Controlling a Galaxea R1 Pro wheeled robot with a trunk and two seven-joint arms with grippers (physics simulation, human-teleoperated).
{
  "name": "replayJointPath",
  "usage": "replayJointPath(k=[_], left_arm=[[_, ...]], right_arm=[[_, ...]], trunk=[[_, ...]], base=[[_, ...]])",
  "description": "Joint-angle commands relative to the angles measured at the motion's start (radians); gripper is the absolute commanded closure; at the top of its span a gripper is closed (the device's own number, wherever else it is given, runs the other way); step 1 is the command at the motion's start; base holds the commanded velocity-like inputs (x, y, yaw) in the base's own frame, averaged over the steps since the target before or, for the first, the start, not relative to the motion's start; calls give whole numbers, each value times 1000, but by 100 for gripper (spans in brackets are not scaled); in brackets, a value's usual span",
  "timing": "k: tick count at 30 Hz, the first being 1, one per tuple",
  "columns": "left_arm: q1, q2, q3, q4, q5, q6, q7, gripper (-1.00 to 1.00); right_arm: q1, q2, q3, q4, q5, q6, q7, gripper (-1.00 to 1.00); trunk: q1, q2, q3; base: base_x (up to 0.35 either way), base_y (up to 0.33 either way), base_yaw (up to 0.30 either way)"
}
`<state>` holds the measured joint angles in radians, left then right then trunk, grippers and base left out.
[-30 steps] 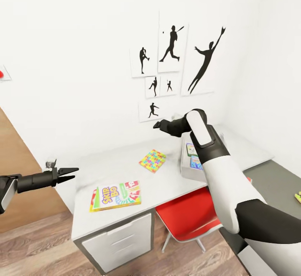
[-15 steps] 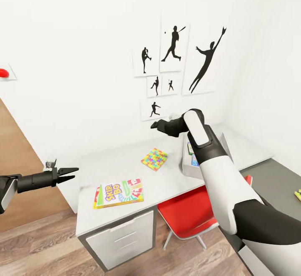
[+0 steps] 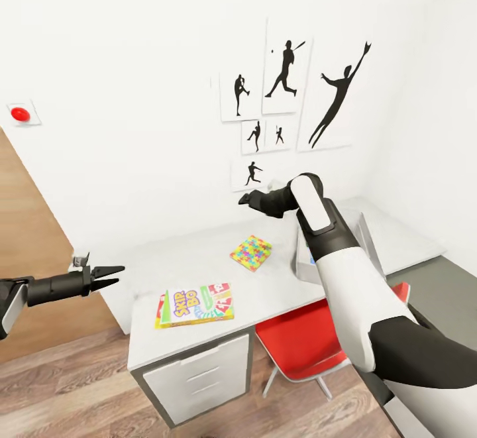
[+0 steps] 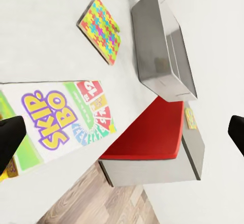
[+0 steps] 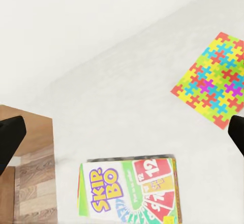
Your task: Put all the toys in the child's room - the three board games (two on the bed and one on the table), the two jigsaw puzzles on the table, and the tennis ball on the table - inside the toy box on the table in the child's room.
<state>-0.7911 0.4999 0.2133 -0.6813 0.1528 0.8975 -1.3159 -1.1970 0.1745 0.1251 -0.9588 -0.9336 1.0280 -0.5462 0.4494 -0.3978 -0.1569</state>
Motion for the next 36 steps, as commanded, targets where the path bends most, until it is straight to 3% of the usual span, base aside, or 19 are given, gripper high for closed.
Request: replayJointPath(k=[1,16,25,36], left_arm=[[-1,0,0,0,2,9,-2,-100],[-1,0,0,0,2,9,-2,-100],[-1,1,1,0,2,8,-2,-100],[-1,13,0,0,2,8,-2,-100]], right_arm=[[-1,0,1,1,-10,1,-10,-100],[-2,0,20,90,-9,-34,-68,-100],[-2,0,26,195,-8,-120,-120,-100],[-2,0,43,309,-10,-242,-154,-100]], trunk=[[1,-2,-3],[1,-2,-12],[1,-2,-22],[1,-2,-24]], base=[[0,0,241],[0,24,253],[0,9,193],[0,0,30]])
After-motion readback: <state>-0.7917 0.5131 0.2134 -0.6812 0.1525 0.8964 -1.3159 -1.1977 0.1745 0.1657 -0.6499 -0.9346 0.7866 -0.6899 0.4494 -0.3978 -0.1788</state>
